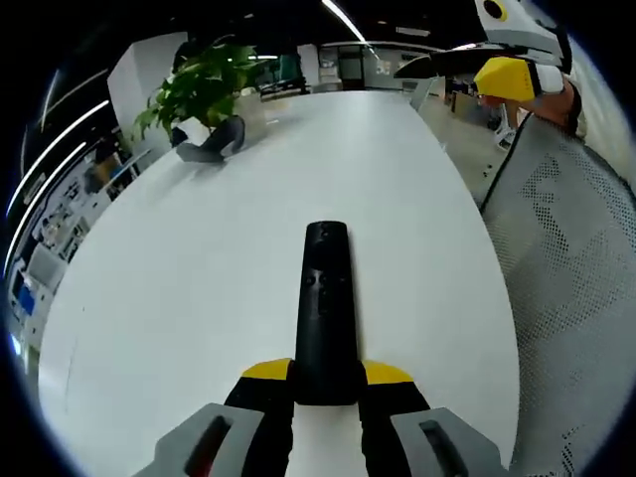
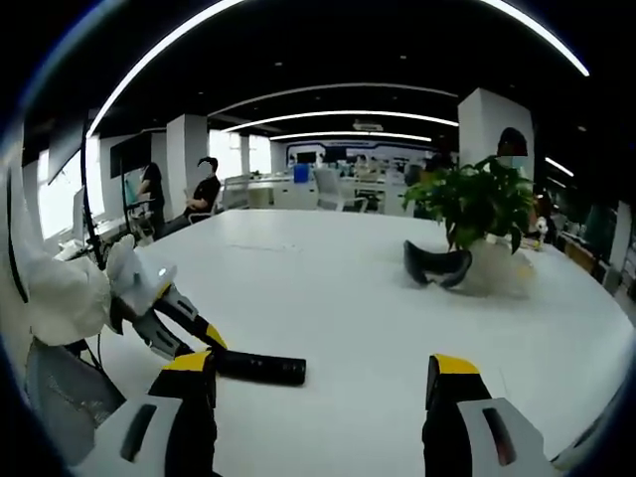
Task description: Press the specified remote control buttons in sequence, fully releasing each button before pressing the next.
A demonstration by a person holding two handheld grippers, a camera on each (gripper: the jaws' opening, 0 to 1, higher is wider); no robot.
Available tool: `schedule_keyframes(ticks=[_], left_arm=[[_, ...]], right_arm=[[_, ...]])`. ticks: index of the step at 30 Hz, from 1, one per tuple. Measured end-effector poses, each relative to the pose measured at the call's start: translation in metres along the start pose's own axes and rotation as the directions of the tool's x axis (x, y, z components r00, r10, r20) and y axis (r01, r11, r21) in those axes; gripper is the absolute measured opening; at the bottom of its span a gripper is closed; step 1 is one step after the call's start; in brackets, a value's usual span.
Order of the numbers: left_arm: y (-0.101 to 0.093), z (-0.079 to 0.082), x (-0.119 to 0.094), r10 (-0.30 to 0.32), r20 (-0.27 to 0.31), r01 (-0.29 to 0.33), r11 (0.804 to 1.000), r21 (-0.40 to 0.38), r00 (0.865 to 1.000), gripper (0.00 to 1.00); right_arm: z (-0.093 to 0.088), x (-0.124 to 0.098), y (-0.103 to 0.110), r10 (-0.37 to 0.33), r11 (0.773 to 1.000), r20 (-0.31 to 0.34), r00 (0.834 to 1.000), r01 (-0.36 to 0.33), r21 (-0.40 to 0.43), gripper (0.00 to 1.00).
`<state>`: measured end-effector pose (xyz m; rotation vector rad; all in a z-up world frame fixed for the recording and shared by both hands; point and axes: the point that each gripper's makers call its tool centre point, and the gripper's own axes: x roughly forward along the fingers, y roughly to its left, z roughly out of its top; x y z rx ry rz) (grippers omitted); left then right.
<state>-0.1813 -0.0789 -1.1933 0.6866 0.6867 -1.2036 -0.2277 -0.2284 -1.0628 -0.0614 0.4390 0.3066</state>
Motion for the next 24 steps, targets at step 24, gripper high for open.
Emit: schedule_keyframes(ticks=[24], left_arm=[[0.079,-0.006,0.004,0.042,-0.077,-0.037,0.997,0.062,0.996,0.23]], right_arm=[[-0.005,0.002,0.001,0.001,1.000,-0.029,1.000,-0.001,-0.004,0.83]])
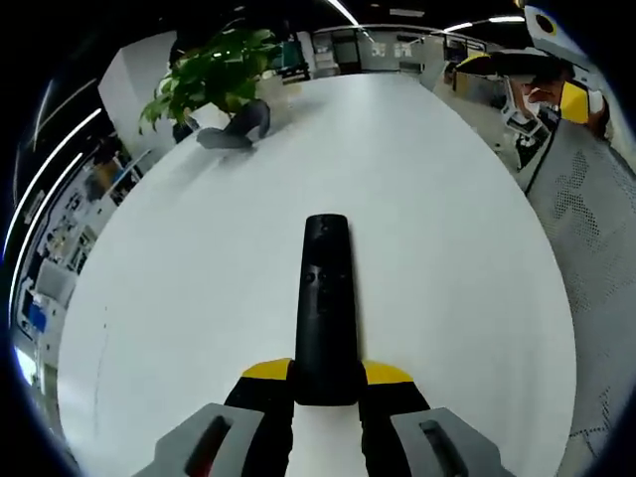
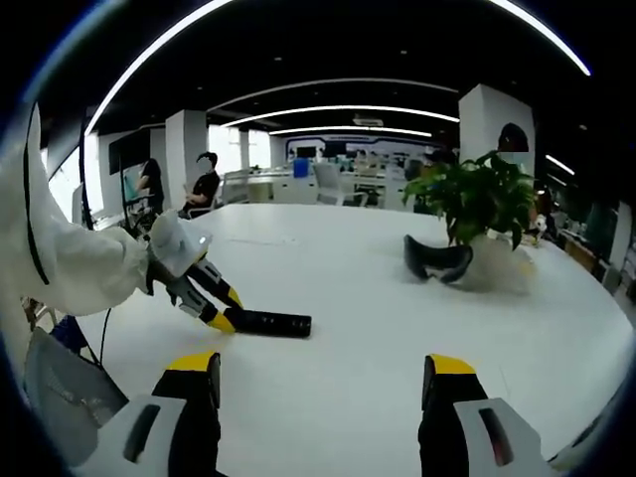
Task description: Press the specified remote control buttons in sequence, fully releasing each button before pressing the next.
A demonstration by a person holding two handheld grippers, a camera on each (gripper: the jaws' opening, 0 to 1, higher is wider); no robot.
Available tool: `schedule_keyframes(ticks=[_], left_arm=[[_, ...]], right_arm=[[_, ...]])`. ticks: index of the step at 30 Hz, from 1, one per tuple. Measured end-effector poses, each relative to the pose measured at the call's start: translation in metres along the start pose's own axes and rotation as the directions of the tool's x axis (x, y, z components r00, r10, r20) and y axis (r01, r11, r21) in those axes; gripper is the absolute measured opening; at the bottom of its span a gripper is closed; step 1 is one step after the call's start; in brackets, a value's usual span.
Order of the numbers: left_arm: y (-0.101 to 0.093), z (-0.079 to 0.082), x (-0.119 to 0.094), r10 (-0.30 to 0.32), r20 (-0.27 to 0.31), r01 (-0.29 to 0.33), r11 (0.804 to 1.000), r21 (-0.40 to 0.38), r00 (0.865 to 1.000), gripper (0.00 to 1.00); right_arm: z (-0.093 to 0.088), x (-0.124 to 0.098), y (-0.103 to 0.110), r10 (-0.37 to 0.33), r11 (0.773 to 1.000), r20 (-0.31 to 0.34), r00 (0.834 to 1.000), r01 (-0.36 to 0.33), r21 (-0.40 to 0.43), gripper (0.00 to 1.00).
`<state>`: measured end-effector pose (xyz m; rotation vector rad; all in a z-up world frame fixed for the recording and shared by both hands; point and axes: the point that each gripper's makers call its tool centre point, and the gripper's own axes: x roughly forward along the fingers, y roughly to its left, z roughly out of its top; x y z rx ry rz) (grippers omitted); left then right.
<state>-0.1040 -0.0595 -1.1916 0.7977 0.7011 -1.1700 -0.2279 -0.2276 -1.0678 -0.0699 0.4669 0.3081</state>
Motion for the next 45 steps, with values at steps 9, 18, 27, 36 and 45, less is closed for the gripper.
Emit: schedule_keyframes(ticks=[9,18,27,36,45], left_arm=[[0.018,0.003,0.004,0.000,-0.007,-0.001,1.000,-0.002,1.000,0.23],[0.040,0.004,0.008,-0.006,-0.022,0.006,1.000,0.008,1.000,0.23],[0.066,0.007,0.013,-0.002,-0.047,0.004,0.999,0.043,0.999,0.23],[0.088,0.006,0.018,0.003,-0.095,0.006,0.995,0.097,0.995,0.23],[0.103,0.002,0.024,-0.009,-0.131,0.023,0.994,0.104,0.991,0.23]], right_arm=[[-0.002,0.001,0.000,-0.003,1.000,-0.009,1.000,0.003,-0.002,0.82],[-0.003,0.001,0.001,-0.003,1.000,-0.017,1.000,0.003,-0.005,0.82],[-0.005,0.002,0.002,0.002,1.000,-0.031,1.000,-0.002,-0.007,0.82],[-0.006,0.003,0.001,-0.004,1.000,-0.037,0.999,0.003,-0.011,0.81],[-0.007,0.003,0.001,-0.007,1.000,-0.045,0.999,0.006,-0.014,0.81]])
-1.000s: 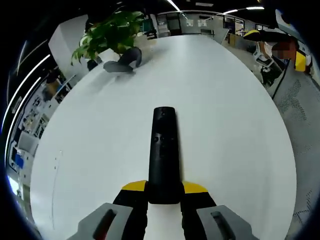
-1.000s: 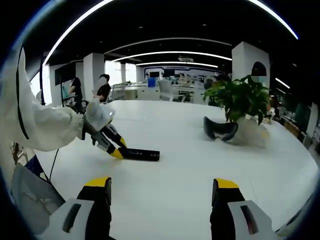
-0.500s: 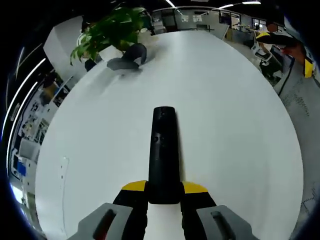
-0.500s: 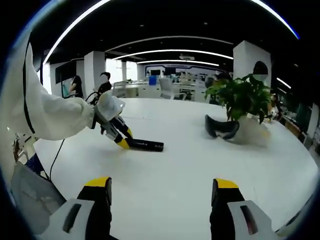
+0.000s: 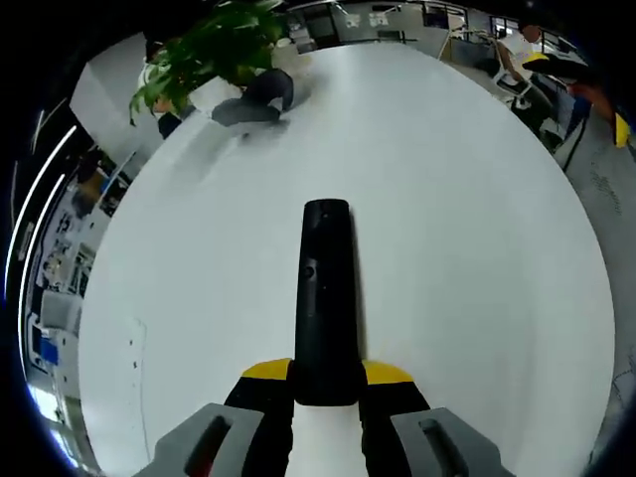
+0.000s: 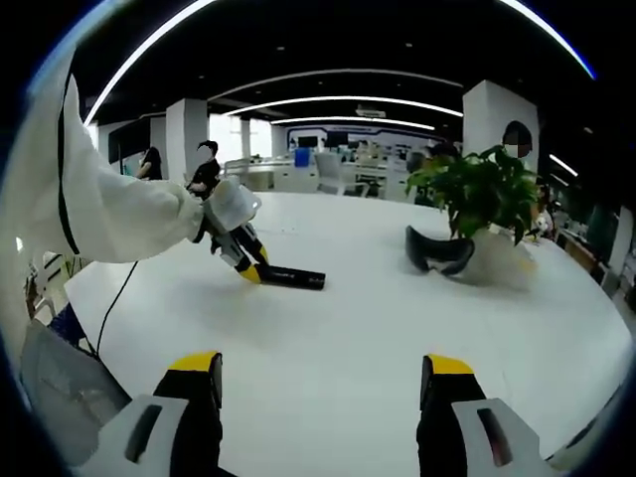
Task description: Press the specified remote control buttons in sequence, fully releasing each button before pressing the next.
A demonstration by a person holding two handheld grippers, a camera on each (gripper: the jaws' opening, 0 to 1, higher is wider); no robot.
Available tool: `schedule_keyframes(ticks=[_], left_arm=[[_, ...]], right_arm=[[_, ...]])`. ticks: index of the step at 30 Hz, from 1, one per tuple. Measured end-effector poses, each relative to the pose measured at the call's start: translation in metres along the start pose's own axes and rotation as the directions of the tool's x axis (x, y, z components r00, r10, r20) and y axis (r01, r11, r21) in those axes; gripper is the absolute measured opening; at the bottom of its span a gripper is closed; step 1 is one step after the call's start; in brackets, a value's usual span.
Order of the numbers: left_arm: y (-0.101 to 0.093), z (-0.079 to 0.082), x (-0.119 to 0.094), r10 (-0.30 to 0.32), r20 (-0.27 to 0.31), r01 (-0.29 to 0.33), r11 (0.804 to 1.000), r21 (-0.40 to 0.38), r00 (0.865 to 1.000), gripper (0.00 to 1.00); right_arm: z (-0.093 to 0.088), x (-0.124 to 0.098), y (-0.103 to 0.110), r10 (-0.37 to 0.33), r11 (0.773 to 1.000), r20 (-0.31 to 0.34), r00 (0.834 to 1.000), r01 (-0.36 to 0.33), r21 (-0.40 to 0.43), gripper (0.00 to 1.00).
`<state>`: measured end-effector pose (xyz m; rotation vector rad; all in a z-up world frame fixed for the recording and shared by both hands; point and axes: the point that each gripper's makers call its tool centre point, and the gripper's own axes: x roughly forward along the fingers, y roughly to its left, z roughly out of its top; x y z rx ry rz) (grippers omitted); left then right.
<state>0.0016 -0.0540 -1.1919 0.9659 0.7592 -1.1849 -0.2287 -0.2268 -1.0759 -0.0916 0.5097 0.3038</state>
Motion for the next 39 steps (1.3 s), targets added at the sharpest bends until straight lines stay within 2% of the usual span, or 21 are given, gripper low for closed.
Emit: schedule_keyframes(ticks=[9,20,22,25,27,29,34,37,38,39], left_arm=[[-0.002,0.002,0.000,-0.061,0.004,0.061,0.998,-0.019,0.998,0.24],[-0.003,0.003,0.001,-0.072,0.003,0.072,0.997,-0.002,0.997,0.25],[0.000,0.003,0.000,-0.033,0.006,0.033,0.999,0.005,0.999,0.27],[0.004,0.001,0.000,0.003,0.008,-0.003,0.999,-0.039,1.000,0.28],[0.008,-0.001,-0.001,0.047,0.008,-0.046,0.994,-0.101,0.999,0.32],[0.015,-0.002,-0.004,0.104,0.023,-0.101,0.989,-0.109,0.994,0.37],[0.019,-0.008,-0.008,0.186,0.031,-0.174,0.957,-0.231,0.982,0.44],[0.017,-0.007,-0.008,0.214,0.060,-0.186,0.933,-0.307,0.975,0.64],[0.017,-0.009,-0.008,0.228,0.056,-0.195,0.919,-0.344,0.972,0.67],[0.016,-0.010,-0.008,0.222,0.053,-0.192,0.922,-0.336,0.974,0.68]], right_arm=[[-0.001,0.001,0.001,0.005,1.000,-0.004,1.000,-0.005,-0.003,0.81],[0.003,-0.001,0.001,0.007,1.000,0.013,1.000,-0.007,0.001,0.80],[0.003,-0.001,0.001,0.009,1.000,0.017,1.000,-0.009,0.008,0.80],[0.005,-0.002,0.000,0.007,1.000,0.027,1.000,-0.007,0.013,0.80],[0.005,-0.002,0.000,0.009,1.000,0.028,1.000,-0.009,0.015,0.80],[0.005,-0.003,0.001,0.010,1.000,0.031,0.999,-0.010,0.012,0.80],[0.007,-0.004,0.000,0.010,1.000,0.039,0.999,-0.011,0.017,0.80],[0.007,-0.005,0.000,0.009,1.000,0.046,0.999,-0.010,0.020,0.80],[0.007,-0.005,0.000,0.010,1.000,0.046,0.999,-0.011,0.020,0.80],[0.008,-0.005,0.000,0.010,1.000,0.048,0.999,-0.011,0.020,0.80]])
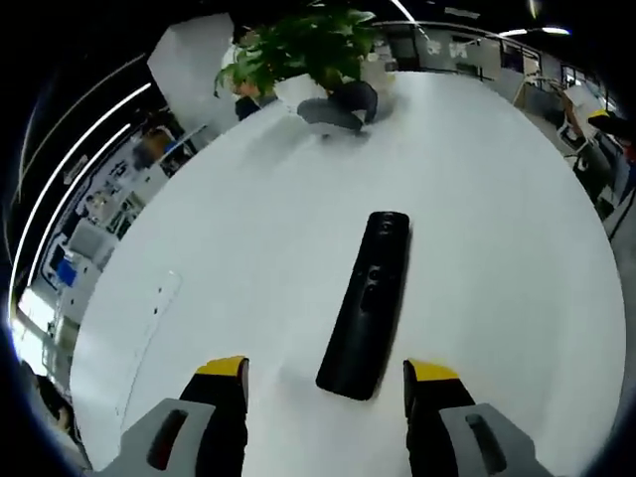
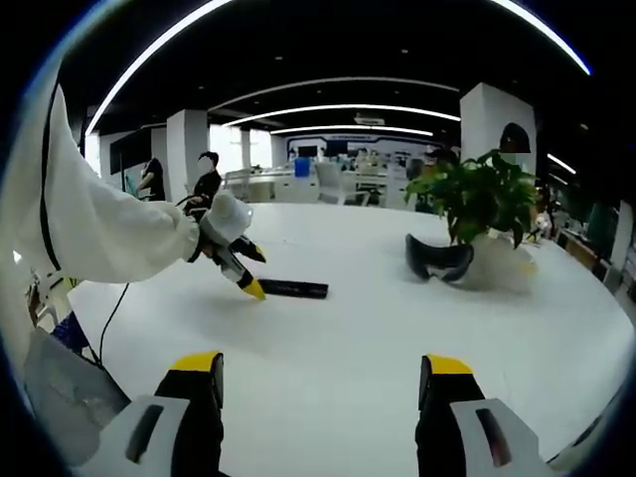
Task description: Press the specified remote control buttons in sequence, fully releasing each button before pressing the next.
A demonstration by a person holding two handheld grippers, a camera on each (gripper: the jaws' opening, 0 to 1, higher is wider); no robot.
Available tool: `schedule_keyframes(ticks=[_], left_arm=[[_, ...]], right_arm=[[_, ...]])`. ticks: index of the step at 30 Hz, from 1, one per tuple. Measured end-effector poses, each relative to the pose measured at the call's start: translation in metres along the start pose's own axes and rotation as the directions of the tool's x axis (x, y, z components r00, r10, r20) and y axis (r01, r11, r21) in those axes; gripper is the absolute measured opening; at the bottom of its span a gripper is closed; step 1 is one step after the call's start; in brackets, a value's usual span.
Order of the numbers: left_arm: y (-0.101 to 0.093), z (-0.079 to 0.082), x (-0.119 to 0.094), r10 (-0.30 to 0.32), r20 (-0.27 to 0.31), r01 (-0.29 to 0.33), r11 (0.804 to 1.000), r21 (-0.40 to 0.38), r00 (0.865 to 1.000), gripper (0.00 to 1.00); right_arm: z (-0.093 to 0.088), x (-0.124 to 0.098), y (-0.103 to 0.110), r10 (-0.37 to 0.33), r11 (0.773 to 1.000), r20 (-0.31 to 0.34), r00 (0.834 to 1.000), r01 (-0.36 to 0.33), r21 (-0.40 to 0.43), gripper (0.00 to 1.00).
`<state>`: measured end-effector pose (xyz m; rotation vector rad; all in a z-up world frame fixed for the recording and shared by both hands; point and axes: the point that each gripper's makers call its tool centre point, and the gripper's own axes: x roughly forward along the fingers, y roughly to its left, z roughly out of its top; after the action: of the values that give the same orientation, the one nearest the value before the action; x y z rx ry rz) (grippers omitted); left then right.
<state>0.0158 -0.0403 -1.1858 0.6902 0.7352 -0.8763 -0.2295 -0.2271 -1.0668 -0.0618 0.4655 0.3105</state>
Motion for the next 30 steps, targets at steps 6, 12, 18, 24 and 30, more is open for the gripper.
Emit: schedule_keyframes(ticks=[6,12,18,24,30], left_arm=[[-0.005,-0.003,-0.004,0.023,-0.001,-0.023,0.999,-0.048,1.000,0.78],[-0.020,-0.005,-0.013,0.022,0.006,-0.022,0.999,-0.037,1.000,0.88],[-0.036,0.005,-0.034,0.026,0.096,-0.014,0.992,-0.122,0.995,0.89],[-0.055,0.022,-0.060,0.036,0.190,0.001,0.981,-0.192,0.981,0.92],[-0.069,0.026,-0.084,0.059,0.243,-0.002,0.973,-0.229,0.968,0.96]], right_arm=[[0.002,-0.001,-0.003,-0.010,1.000,0.013,1.000,0.010,0.008,0.80],[0.003,-0.002,-0.003,-0.011,1.000,0.024,1.000,0.011,0.010,0.80],[0.005,-0.003,-0.001,-0.002,1.000,0.033,0.999,0.002,0.008,0.80],[0.006,-0.003,0.001,0.006,1.000,0.043,0.999,-0.006,0.008,0.80],[0.009,-0.005,0.000,0.003,1.000,0.056,0.998,-0.004,0.015,0.80]])
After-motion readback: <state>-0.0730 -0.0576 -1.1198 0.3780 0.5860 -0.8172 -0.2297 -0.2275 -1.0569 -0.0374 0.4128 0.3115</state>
